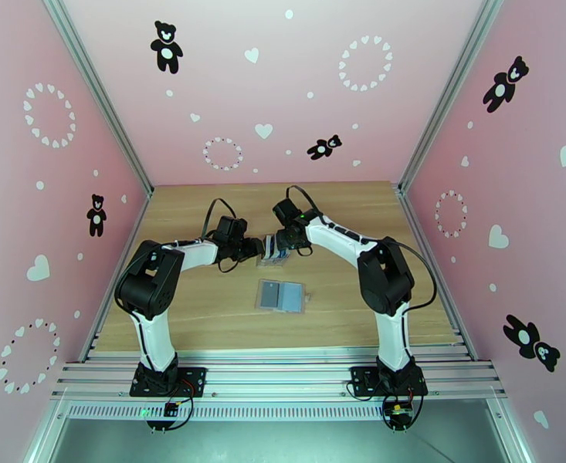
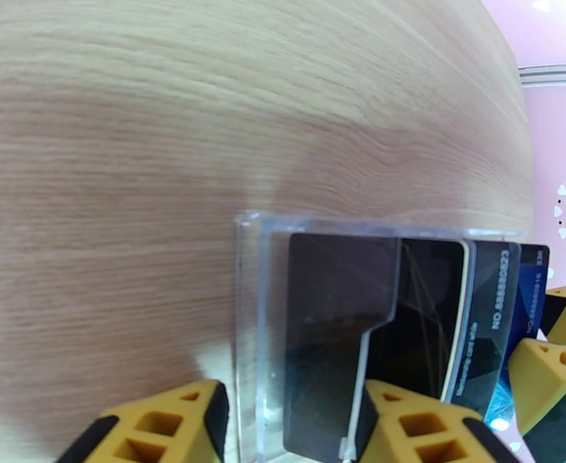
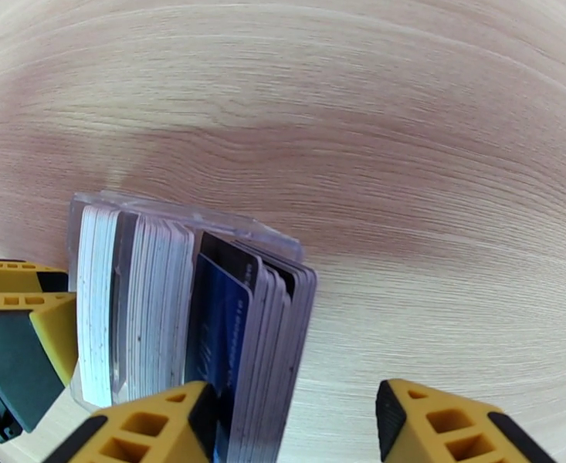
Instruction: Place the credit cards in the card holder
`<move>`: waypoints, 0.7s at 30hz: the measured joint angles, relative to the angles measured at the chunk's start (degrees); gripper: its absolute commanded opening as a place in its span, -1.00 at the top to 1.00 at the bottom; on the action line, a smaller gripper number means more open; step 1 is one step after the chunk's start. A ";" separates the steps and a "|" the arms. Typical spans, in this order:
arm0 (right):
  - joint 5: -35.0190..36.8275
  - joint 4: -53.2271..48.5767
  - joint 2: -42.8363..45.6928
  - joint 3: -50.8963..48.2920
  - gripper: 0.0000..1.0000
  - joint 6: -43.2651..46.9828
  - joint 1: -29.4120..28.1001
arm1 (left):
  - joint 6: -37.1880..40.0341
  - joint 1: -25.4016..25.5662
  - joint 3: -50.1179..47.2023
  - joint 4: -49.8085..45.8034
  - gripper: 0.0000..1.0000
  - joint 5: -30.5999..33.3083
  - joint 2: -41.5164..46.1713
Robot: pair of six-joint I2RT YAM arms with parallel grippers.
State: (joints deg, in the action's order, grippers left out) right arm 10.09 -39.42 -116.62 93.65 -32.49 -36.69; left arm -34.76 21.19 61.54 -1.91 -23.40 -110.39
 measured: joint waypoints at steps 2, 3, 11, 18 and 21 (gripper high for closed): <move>0.22 -0.24 0.07 0.20 -0.13 0.09 0.00 | 0.00 0.00 0.11 -0.15 0.04 -0.02 0.00; 0.37 -0.37 0.07 0.31 -0.13 0.13 0.00 | 0.00 0.00 0.13 -0.20 0.04 -0.04 -0.02; -2.25 -0.68 0.13 0.52 -0.15 0.09 0.28 | 0.00 0.00 0.20 -0.20 0.04 -0.22 -0.11; -4.22 -0.63 0.09 0.52 -0.16 0.04 0.39 | 0.00 0.00 0.20 -0.20 0.04 -0.22 -0.11; -4.04 -0.70 -0.02 0.52 -0.15 -0.04 0.44 | 0.00 0.00 0.22 -0.20 0.04 -0.22 -0.11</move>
State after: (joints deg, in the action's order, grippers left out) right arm 6.04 -40.12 -116.64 94.17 -32.53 -36.25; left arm -34.76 21.19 61.76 -2.11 -23.62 -110.50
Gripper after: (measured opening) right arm 0.577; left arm 0.479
